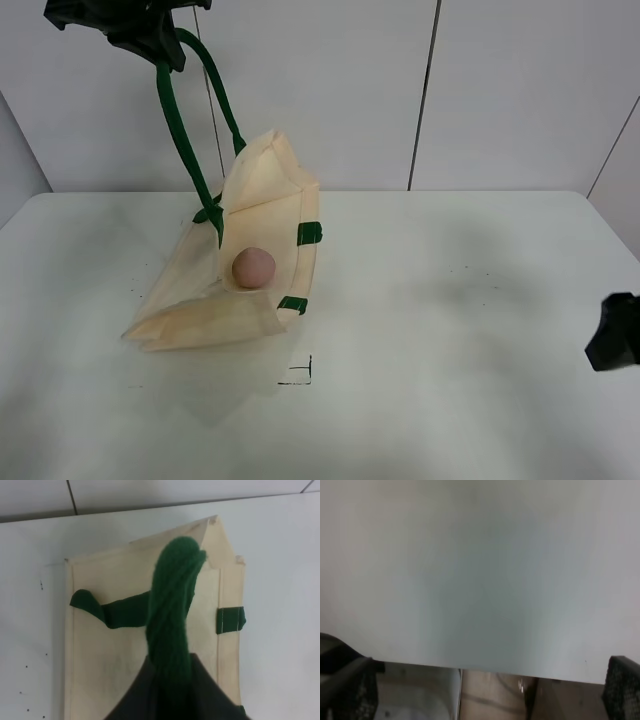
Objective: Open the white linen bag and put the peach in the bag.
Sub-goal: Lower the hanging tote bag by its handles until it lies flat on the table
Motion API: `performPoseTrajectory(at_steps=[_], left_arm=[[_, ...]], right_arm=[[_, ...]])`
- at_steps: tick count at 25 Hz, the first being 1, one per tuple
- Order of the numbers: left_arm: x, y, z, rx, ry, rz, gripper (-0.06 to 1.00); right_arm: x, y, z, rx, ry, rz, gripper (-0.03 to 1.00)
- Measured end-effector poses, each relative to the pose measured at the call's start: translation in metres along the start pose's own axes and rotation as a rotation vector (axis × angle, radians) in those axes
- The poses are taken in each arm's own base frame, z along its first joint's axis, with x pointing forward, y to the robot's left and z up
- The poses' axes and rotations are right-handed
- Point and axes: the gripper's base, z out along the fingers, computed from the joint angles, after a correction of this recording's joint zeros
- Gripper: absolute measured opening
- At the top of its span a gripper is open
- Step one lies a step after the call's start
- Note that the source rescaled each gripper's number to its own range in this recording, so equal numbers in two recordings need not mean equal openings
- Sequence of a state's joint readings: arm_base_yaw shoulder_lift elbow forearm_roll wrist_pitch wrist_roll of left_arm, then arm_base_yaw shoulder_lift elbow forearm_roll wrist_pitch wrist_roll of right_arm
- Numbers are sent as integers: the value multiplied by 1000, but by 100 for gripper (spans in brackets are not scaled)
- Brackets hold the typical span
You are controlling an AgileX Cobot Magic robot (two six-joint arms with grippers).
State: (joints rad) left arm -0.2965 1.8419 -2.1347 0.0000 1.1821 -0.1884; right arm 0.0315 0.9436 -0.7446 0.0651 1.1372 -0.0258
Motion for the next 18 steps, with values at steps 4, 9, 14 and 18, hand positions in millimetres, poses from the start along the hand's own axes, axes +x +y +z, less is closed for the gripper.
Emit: performPoseTrajectory(at_steps=[4, 9, 14, 18], left_arm=[[0, 0, 0, 0, 0, 1, 0], [0, 0, 0, 0, 0, 1, 0], [0, 0, 0, 0, 0, 1, 0], [0, 0, 0, 0, 0, 1, 0]], right_arm=[[51, 0, -9, 2, -216, -8, 100], [98, 0, -22, 9, -476, -24, 100], [130, -1, -39, 27, -712, -17, 100], [143, -2, -43, 37, -800, -11, 100]])
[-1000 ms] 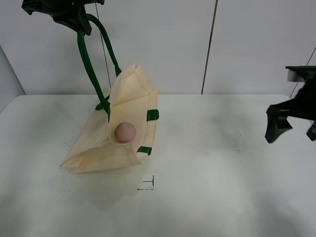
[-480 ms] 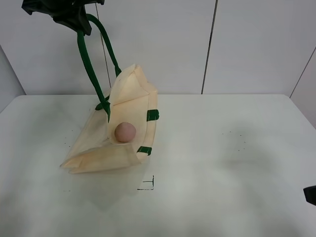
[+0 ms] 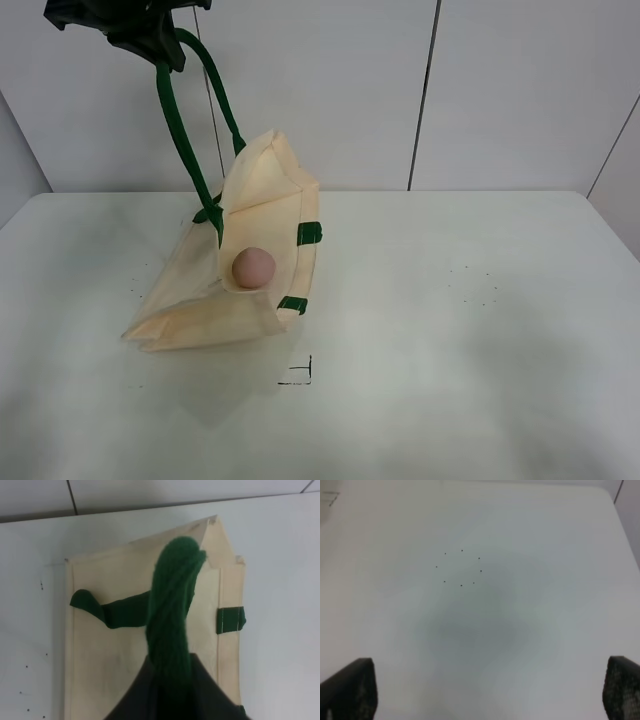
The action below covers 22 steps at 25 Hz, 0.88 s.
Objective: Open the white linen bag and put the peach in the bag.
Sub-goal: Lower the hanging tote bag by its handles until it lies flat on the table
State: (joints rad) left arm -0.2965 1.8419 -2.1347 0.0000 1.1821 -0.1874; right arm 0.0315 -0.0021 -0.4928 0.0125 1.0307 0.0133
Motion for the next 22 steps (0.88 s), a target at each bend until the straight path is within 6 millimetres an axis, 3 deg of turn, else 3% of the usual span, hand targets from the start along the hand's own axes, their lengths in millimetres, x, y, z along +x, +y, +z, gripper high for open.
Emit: performPoseTrajectory(at_steps=[5, 8, 19, 21, 22], left_arm=[[2, 0, 7, -4, 22, 0, 0], [7, 1, 27, -7, 74, -2, 0], [35, -3, 167, 45, 325, -34, 0], [40, -2, 184, 42, 352, -21, 6], [42, -2, 189, 41, 361, -18, 15]], right_arm=[[0, 0, 0, 1, 1, 1, 100], [0, 0, 0, 1, 1, 1, 100], [0, 0, 0, 1, 1, 1, 100], [0, 0, 0, 1, 1, 1, 100], [0, 0, 0, 1, 1, 1, 100]])
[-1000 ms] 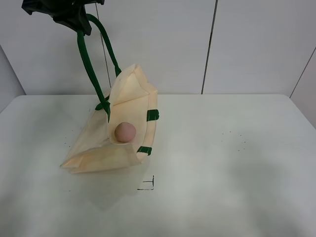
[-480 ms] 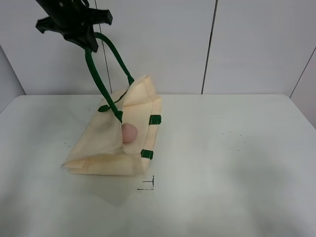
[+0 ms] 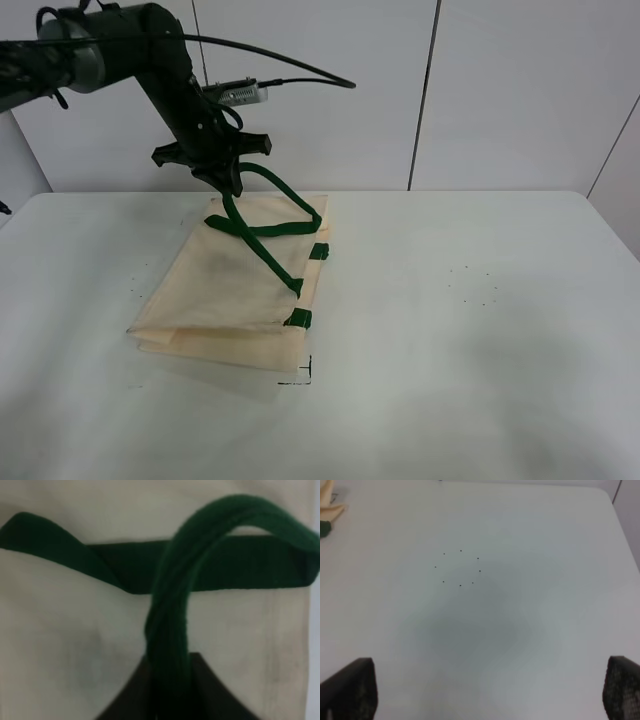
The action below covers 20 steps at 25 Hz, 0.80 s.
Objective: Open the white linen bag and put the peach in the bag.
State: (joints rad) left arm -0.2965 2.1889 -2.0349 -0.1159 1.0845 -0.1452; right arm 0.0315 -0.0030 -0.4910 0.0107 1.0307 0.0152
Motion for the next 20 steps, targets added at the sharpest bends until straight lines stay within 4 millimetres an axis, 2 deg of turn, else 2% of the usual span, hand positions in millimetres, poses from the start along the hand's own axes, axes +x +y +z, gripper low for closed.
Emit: performPoseTrajectory(at_steps=[4, 5, 7, 10, 13, 20], left_arm=[[-1, 2, 9, -12, 7, 6, 67], [-1, 4, 8, -33, -1, 15, 77], [-3, 9, 8, -94, -12, 40, 85], [-3, 21, 7, -198, -6, 59, 90], [-4, 37, 5, -208, 7, 17, 91], [-5, 115, -7, -206, 36, -150, 91]], right_arm=[[0, 0, 0, 0, 0, 0, 100], [0, 0, 0, 0, 0, 0, 100], [0, 0, 0, 0, 0, 0, 100], [0, 0, 0, 0, 0, 0, 100], [0, 0, 0, 0, 0, 0, 100], [0, 0, 0, 0, 0, 0, 100]])
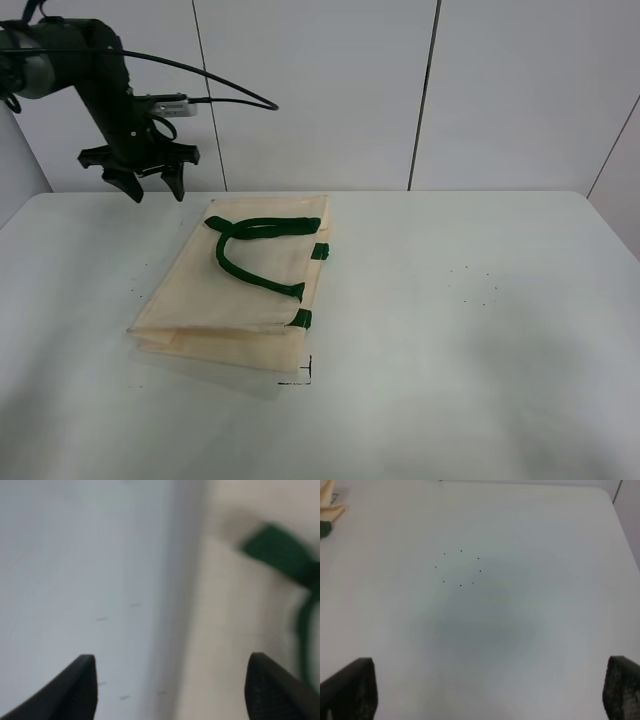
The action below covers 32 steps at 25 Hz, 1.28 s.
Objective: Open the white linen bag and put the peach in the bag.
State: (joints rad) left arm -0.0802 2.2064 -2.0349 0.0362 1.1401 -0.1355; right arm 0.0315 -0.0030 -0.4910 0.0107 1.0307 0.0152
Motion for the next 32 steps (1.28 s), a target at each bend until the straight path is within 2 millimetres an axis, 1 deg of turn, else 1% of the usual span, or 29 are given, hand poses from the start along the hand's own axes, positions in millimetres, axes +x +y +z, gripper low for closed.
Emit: performPoseTrajectory(at_steps=[2, 4, 6, 8, 9, 11, 12, 14, 17, 18, 19, 21, 22, 25, 28, 32], left_arm=[[0, 20, 1, -4, 27, -34, 91], [1, 31, 1, -7, 39, -53, 91], [7, 34, -2, -8, 52, -57, 91], [17, 34, -13, -2, 56, -58, 91], [23, 35, -17, -1, 67, -58, 91], [39, 36, -34, 0, 69, -56, 91], [48, 36, -39, -1, 83, -56, 91], [69, 38, -57, -4, 84, -54, 91], [109, 41, -77, -10, 104, -51, 91], [122, 42, -86, -9, 95, -48, 91], [137, 42, -90, -9, 105, -41, 91], [168, 44, -105, -7, 90, -27, 91], [187, 45, -108, -7, 91, -20, 91], [231, 48, -120, -4, 46, 2, 91], [277, 50, -118, -1, -3, 25, 91], [327, 53, -108, 2, -82, 51, 91]], right_arm=[[0, 0, 0, 0, 0, 0, 100], [0, 0, 0, 0, 0, 0, 100], [0, 0, 0, 0, 0, 0, 100], [0, 0, 0, 0, 0, 0, 100], [0, 0, 0, 0, 0, 0, 100], [0, 0, 0, 0, 0, 0, 100], [0, 0, 0, 0, 0, 0, 100], [0, 0, 0, 0, 0, 0, 100], [0, 0, 0, 0, 0, 0, 100], [0, 0, 0, 0, 0, 0, 100], [0, 0, 0, 0, 0, 0, 100], [0, 0, 0, 0, 0, 0, 100], [0, 0, 0, 0, 0, 0, 100], [0, 0, 0, 0, 0, 0, 100], [0, 0, 0, 0, 0, 0, 100], [0, 0, 0, 0, 0, 0, 100]])
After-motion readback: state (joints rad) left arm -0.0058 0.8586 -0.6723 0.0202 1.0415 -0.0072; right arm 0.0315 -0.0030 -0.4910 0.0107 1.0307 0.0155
